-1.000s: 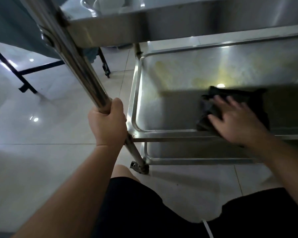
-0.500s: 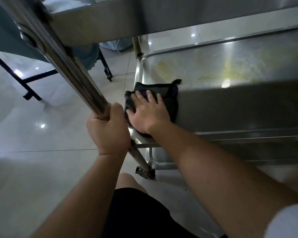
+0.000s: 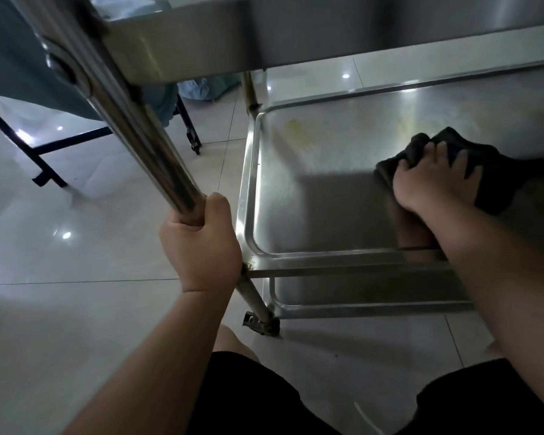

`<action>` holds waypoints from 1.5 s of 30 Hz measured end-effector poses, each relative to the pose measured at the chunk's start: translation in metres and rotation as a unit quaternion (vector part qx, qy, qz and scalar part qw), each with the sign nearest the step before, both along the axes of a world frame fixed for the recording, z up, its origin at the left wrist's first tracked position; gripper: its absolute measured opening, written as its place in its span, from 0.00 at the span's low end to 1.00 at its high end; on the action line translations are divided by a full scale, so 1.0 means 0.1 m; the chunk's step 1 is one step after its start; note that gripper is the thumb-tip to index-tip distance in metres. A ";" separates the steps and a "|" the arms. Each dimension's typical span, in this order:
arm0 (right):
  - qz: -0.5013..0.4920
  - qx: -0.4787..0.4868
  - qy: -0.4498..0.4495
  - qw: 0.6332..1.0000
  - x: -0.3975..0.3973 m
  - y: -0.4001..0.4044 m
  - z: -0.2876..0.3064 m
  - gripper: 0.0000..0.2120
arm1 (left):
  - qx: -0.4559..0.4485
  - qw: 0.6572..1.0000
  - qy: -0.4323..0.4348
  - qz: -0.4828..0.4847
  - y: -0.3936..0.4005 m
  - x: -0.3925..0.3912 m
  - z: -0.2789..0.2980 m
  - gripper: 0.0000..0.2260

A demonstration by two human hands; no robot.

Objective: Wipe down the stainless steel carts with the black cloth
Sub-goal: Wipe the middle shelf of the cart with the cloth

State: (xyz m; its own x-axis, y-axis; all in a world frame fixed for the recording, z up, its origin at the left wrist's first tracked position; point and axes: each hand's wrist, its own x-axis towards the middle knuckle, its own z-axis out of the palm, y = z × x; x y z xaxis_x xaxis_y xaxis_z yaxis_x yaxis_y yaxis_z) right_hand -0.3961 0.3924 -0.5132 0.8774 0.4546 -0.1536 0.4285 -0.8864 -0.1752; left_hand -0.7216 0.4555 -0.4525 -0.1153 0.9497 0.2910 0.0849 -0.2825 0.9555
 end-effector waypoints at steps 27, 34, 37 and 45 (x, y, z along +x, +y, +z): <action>0.565 0.052 0.121 0.815 -1.87 0.16 0.17 0.30 | 0.019 1.000 -0.004 -0.009 -0.06 -0.02 -0.04 0.15; 0.536 0.018 0.082 0.840 -0.98 -0.54 0.20 0.32 | 0.011 1.000 -0.001 -0.016 -0.07 -0.02 -0.01 0.20; 0.452 0.028 0.066 0.889 -0.90 -0.27 0.12 0.31 | 0.004 1.000 -0.002 -0.012 -0.08 0.00 0.01 0.20; 0.400 0.065 0.042 0.913 -1.73 0.92 0.06 0.31 | 0.001 1.000 -0.007 -0.015 -0.04 0.00 0.01 0.16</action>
State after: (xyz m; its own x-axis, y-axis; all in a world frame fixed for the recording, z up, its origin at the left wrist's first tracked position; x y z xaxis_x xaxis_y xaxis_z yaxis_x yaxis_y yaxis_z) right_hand -0.5693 0.4848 -0.5076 0.2446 0.9639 -0.1054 0.9098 -0.2657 -0.3188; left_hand -0.7212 0.4515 -0.4516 -0.0919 0.9521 0.2916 0.0625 -0.2867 0.9560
